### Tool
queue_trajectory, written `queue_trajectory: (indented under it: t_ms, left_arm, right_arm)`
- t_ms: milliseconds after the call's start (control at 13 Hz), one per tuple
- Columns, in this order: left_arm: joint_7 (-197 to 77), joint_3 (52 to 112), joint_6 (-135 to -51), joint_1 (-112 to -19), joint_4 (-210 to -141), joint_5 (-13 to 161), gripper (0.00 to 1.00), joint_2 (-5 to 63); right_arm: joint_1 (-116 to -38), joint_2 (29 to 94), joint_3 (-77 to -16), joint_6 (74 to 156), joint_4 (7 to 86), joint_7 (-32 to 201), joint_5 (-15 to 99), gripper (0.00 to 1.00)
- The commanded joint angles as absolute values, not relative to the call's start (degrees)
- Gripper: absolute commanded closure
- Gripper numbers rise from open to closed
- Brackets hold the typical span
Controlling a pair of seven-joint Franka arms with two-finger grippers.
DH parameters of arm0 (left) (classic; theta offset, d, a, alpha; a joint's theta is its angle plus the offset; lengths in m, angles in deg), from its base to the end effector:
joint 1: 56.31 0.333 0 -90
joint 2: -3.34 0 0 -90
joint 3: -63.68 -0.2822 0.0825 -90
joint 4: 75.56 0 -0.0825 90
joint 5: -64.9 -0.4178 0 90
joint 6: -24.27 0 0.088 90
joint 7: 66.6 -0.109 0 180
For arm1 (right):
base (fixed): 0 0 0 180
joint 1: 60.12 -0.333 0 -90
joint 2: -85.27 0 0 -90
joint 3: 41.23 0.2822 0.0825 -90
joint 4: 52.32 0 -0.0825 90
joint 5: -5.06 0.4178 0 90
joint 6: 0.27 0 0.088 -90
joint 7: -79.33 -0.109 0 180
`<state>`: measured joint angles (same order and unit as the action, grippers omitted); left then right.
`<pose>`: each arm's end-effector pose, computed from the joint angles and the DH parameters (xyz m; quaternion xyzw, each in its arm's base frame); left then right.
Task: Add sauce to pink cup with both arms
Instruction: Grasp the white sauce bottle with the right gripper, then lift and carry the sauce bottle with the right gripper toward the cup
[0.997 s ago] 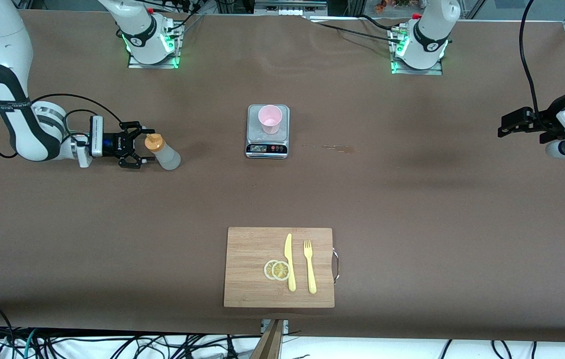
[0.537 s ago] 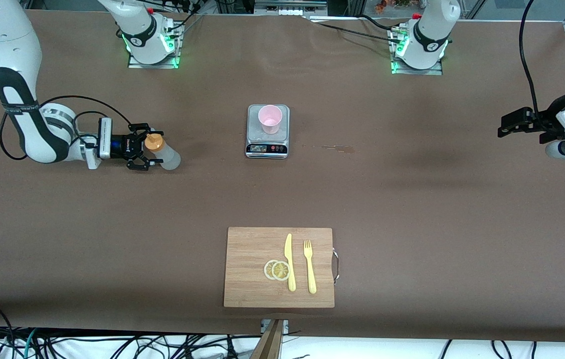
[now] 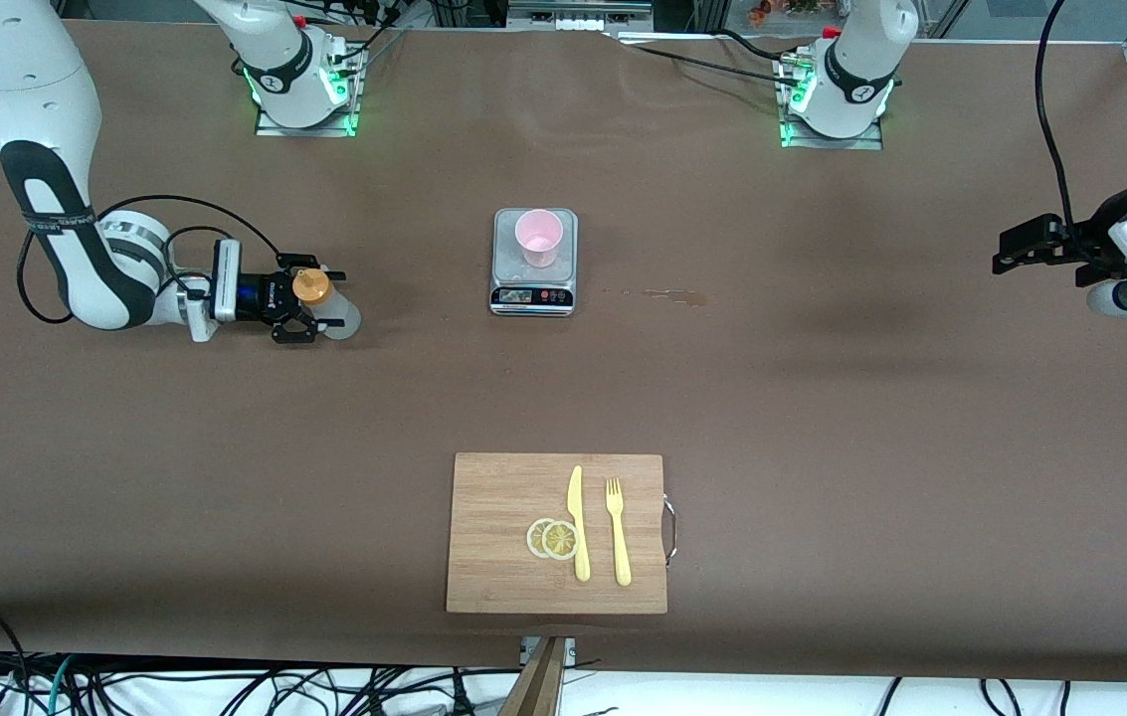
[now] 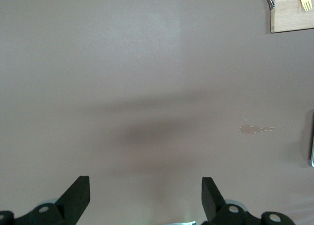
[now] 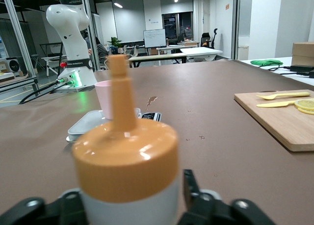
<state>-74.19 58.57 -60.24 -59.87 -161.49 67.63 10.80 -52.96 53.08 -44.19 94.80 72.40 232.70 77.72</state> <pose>0.6104 0.0081 0.5388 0.9955 -0.0529 -0.0755 0.0241 0.4788 0.0088 0.0724 -0.5534 -0.5529 -0.4044 0.4738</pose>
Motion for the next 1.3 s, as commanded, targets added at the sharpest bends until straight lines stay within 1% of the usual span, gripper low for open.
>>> queue_trajectory:
  t_ms: [0, 153, 383, 613, 920, 1227]
  left_arm:
    - [-75.48, 58.49, -58.96, -60.00, -159.32, 67.45, 0.00, 11.95]
    - [-75.48, 58.49, -58.96, -60.00, -159.32, 67.45, 0.00, 12.13]
    - [-75.48, 58.49, -58.96, -60.00, -159.23, 67.45, 0.00, 12.22]
    - [-75.48, 58.49, -58.96, -60.00, -159.23, 67.45, 0.00, 12.22]
    - [-75.48, 58.49, -58.96, -59.91, -159.23, 67.54, 0.00, 12.13]
    - [-75.48, 58.49, -58.96, -59.91, -159.23, 67.54, 0.00, 12.22]
  right_arm:
    - [-53.52, 54.50, -44.04, 96.57, 72.31, 233.50, 79.24, 1.00]
    - [-55.89, 57.48, -44.21, 100.08, 72.13, 231.05, 79.15, 1.00]
    - [-60.89, 66.43, -44.56, 108.95, 72.66, 220.09, 75.39, 1.00]
    - [-67.74, 72.86, -44.74, 118.44, 73.54, 207.79, 70.20, 1.00]
    - [-76.36, 77.79, -44.65, 127.85, 76.34, 191.27, 61.69, 1.00]
    - [-83.04, 80.34, -44.65, 131.12, 77.67, 174.21, 50.61, 1.00]
